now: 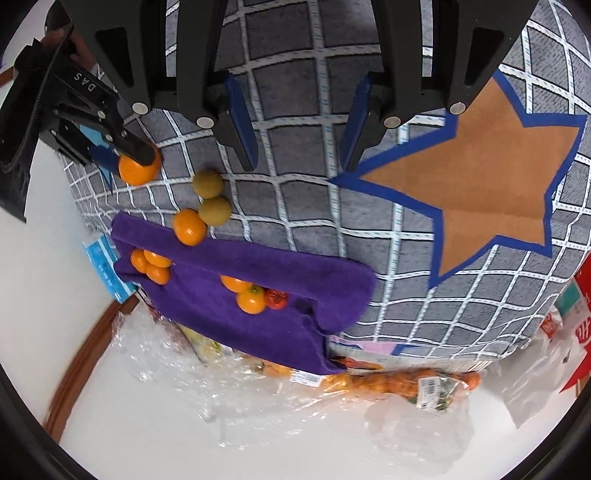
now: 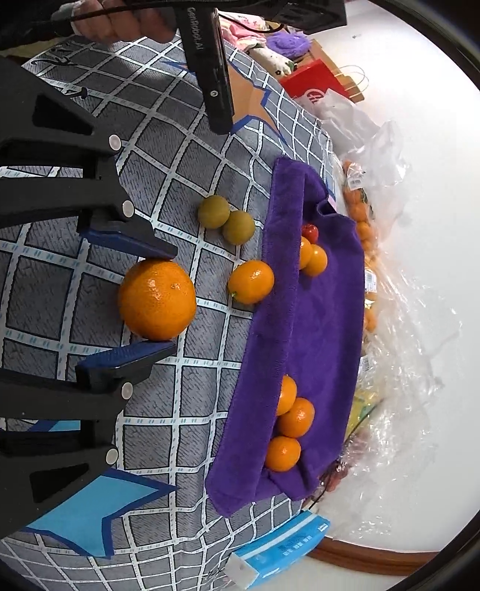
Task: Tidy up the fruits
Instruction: 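Grasp a green-yellow fruit with the left gripper while the right gripper holds the orange, then carry the orange and the green-yellow fruit over the purple towel, then lower the orange and green-yellow fruit onto the towel and open both grippers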
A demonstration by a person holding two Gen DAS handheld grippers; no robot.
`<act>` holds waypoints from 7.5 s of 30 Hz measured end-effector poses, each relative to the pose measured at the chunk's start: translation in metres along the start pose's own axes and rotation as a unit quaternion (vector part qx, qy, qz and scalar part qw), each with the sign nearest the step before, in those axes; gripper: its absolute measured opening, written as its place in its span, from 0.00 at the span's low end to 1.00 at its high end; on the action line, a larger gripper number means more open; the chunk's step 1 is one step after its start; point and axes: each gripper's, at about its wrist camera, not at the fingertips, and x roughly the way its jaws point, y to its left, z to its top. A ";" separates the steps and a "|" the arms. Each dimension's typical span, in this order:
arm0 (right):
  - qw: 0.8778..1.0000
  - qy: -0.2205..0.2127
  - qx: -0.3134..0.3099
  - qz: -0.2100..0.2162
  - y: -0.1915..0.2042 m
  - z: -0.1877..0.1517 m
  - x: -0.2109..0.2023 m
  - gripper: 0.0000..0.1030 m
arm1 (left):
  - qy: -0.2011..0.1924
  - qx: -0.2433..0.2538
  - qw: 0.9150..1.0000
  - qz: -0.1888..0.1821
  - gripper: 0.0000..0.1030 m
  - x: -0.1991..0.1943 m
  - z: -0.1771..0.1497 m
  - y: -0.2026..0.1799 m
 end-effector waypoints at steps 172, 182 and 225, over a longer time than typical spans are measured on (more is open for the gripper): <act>0.997 -0.046 0.050 -0.030 -0.121 0.100 0.026 0.44 | -0.097 -0.065 0.993 -0.003 0.25 0.079 0.119 -0.015; 0.997 -0.072 0.033 -0.024 -0.107 0.101 0.016 0.45 | -0.097 -0.061 0.993 0.019 0.25 0.095 0.119 -0.019; 0.992 -0.095 0.025 -0.078 -0.073 0.103 0.015 0.60 | -0.135 -0.038 0.990 0.027 0.25 0.068 0.110 -0.036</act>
